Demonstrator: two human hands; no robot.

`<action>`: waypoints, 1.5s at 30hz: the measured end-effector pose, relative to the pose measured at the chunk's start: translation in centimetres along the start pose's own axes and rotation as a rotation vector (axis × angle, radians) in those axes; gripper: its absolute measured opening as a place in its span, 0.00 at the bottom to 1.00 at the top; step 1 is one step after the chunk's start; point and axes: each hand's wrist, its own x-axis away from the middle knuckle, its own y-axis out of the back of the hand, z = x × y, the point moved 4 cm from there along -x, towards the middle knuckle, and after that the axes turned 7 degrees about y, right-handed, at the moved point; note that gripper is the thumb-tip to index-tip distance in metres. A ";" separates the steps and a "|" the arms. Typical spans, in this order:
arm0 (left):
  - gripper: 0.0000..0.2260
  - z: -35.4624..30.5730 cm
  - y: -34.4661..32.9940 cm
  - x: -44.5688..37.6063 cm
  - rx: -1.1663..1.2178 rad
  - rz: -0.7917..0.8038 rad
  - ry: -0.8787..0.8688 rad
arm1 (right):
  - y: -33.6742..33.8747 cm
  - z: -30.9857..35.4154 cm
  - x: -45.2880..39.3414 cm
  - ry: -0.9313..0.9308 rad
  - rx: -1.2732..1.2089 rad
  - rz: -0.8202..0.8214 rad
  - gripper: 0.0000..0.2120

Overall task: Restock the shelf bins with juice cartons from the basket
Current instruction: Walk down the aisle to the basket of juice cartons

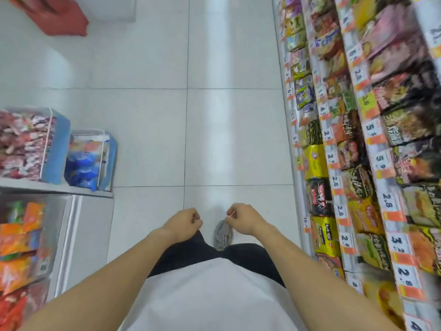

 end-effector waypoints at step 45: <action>0.16 -47.3 101.5 -78.2 -0.218 -0.030 0.061 | 98.9 41.4 -86.4 -0.003 0.181 0.031 0.16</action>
